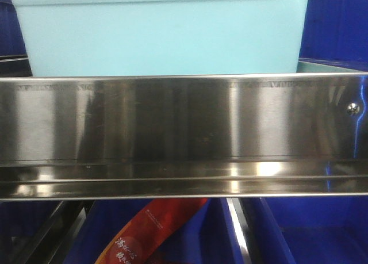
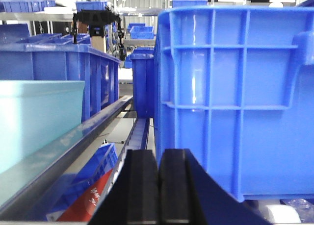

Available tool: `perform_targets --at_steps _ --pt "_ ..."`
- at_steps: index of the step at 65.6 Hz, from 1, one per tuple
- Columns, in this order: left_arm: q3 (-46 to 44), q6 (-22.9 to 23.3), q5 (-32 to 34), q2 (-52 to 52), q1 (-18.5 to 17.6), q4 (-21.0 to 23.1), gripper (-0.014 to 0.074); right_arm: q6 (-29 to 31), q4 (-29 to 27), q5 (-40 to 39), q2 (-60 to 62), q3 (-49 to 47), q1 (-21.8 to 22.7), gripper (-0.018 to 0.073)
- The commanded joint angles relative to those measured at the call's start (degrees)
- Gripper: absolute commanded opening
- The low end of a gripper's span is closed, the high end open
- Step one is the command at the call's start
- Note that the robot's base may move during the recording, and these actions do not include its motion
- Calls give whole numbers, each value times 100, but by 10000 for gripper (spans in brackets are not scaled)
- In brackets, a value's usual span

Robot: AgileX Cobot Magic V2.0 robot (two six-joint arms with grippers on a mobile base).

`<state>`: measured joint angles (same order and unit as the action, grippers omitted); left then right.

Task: Fetch blue bin and place on conveyor start

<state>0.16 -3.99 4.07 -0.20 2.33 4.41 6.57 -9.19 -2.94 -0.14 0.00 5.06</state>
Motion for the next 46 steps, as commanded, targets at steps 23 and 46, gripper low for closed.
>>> perform_targets --at_steps 23,46 --pt "-1825 -21 -1973 -287 2 -441 25 44 -248 2287 -320 -2424 -14 38" --pt "-2601 -21 -1684 -1470 -221 -235 540 109 -197 1863 -1581 -2966 -25 570"
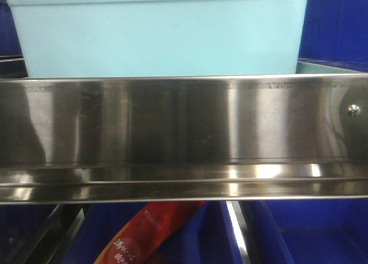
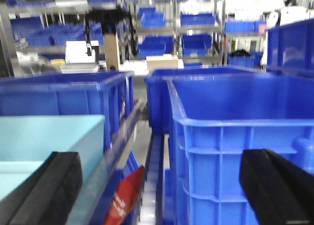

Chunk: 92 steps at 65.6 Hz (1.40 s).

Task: Fetch blue bin and place on conveyor start

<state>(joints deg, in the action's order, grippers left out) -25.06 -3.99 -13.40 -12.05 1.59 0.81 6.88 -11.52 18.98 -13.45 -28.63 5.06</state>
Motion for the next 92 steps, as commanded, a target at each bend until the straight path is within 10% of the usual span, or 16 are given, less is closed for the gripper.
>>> perform_targets --at_steps 1,35,69,92 --pt "-98 -21 44 -337 -179 135 540 78 37 -332 -296 -127 -26 570" --pt "-2738 -21 -1515 -3063 -2285 308 536 78 37 998 -2968 -2291 -1588 570" --pt "-6299 582 -4481 -7083 -1524 321 536 -794 689 3630 -6734 -6015 -1600 570" --pt "-6702 582 -4508 -8161 -1436 297 536 -984 698 4083 -8246 -7068 -1737 570"
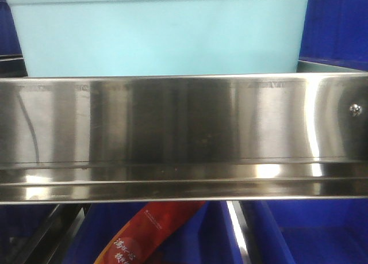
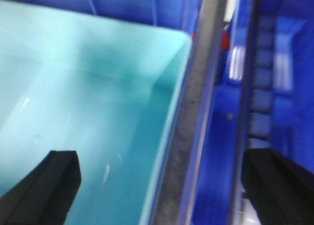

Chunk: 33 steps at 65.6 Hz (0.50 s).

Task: Fetch blue bin and place on conveyor start

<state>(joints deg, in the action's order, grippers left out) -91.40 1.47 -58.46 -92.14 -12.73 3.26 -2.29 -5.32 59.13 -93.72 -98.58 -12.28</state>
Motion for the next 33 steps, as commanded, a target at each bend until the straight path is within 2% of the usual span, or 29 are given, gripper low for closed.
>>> perform_targets --at_steps 1,16,21,25,28,30,33 --pt "-69 36 -1 -183 -4 52 536 -68 78 83 -257 -74 -3 570" --pt "-69 36 100 -440 -4 61 536 -68 78 171 -735 -74 -40 570" --pt "-69 38 97 -479 -4 61 523 -68 94 171 -817 -74 -40 540" --pt "-69 48 85 -495 -4 61 485 -68 140 196 -856 -74 -40 479" --pt "-69 48 85 -495 -4 61 430 -68 171 211 -883 -74 -40 393" --pt "-69 48 85 -495 -4 61 379 -68 180 225 -893 -74 -40 349" --pt "-69 48 85 -495 -4 61 274 -68 196 248 -907 -74 -40 231"
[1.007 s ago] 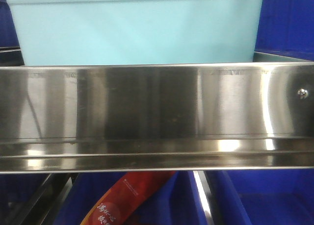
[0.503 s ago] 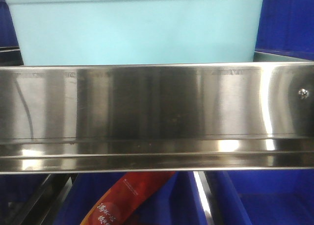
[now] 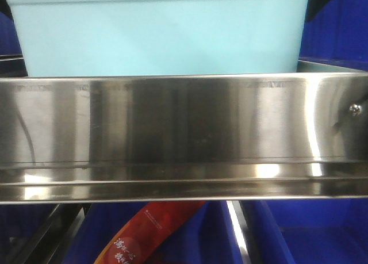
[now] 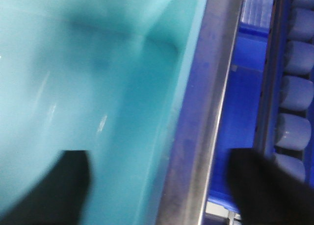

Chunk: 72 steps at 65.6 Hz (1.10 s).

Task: Fetch blue bin and place on conveyor start

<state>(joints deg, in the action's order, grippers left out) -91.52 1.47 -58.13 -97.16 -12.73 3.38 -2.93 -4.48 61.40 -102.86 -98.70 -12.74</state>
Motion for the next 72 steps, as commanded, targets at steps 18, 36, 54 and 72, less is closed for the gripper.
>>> perform_targets --at_steps 18,36,54,72 --pt "-56 48 51 6 -4 25 -111 -4 181 85 6 -62 6 -151" --pt "-56 48 30 330 -4 36 -111 -4 257 174 362 -62 6 -151" --pt "-78 48 95 1351 -4 36 -111 -4 265 135 1397 -62 6 -151" --pt "-78 48 242 2241 -4 82 -111 -4 265 113 2153 -62 6 -151"
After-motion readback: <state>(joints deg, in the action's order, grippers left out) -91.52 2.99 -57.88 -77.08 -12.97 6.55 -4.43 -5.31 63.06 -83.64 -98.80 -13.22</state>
